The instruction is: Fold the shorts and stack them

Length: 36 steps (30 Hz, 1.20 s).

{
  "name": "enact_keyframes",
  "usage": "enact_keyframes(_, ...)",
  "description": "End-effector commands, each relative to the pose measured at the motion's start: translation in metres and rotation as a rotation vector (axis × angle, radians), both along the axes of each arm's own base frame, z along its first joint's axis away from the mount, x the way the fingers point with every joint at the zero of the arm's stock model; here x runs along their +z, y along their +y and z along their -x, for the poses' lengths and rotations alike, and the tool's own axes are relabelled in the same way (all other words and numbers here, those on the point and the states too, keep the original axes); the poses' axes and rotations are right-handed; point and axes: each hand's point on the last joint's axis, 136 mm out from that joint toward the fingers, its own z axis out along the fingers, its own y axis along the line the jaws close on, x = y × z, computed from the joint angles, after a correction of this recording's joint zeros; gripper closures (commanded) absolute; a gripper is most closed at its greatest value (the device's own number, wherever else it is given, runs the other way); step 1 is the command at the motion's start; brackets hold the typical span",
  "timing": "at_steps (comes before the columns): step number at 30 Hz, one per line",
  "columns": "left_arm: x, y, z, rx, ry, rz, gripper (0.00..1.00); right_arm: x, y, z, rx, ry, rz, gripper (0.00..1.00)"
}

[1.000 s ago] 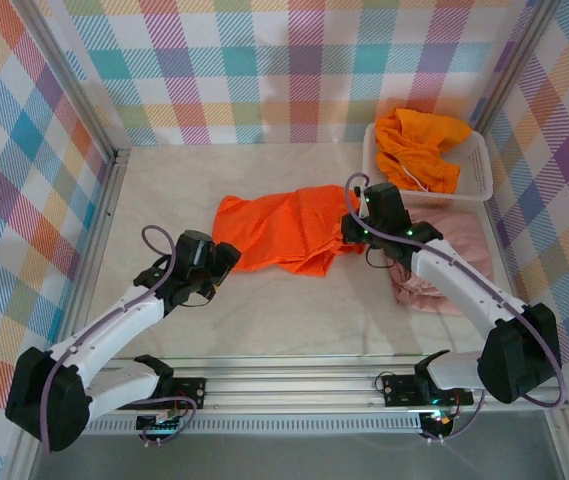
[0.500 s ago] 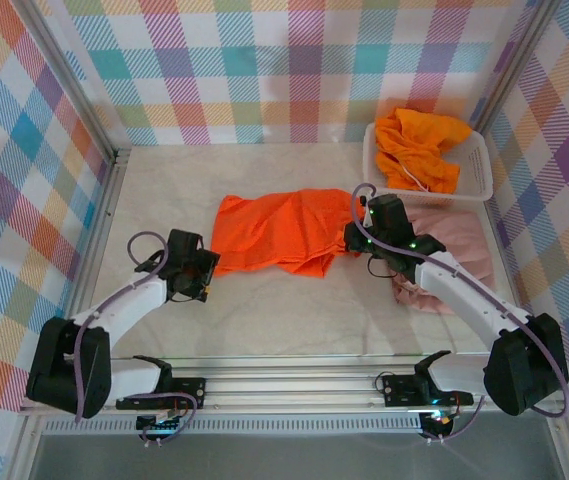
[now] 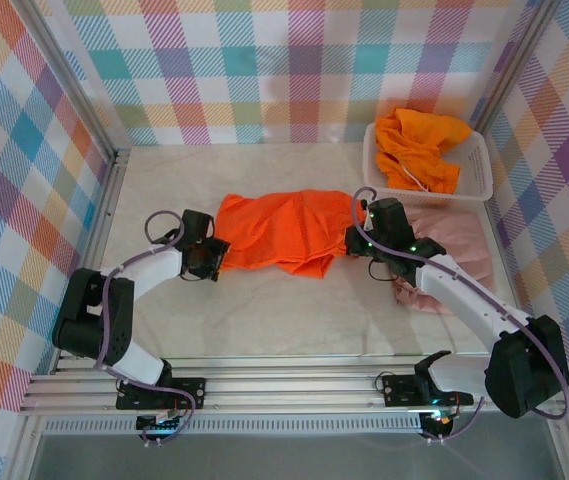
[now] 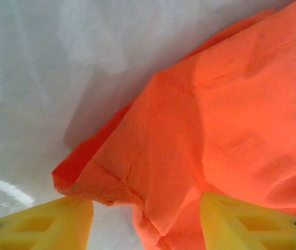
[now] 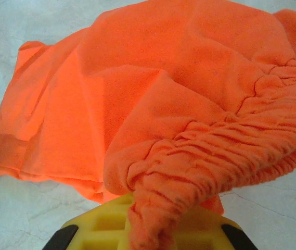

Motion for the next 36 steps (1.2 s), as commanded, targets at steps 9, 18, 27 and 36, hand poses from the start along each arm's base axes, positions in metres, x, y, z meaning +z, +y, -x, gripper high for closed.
enact_keyframes(9, -0.010, 0.003, -0.008, -0.045, 0.071, -0.042, 0.90, 0.008, -0.002, 0.001, -0.001, -0.024, -0.005, 1.00)
enact_keyframes(18, 0.033, 0.026, -0.024, -0.045, -0.033, -0.078, 1.00, 0.016, -0.003, 0.002, 0.001, -0.041, -0.001, 1.00)
enact_keyframes(27, 0.171, 0.078, -0.053, -0.019, -0.296, -0.245, 1.00, 0.076, 0.024, -0.027, 0.062, -0.134, -0.078, 1.00)
enact_keyframes(36, 0.362, 0.139, -0.064, 0.060, -0.608, -0.421, 1.00, 0.220, 0.073, -0.045, 0.239, -0.316, -0.289, 1.00)
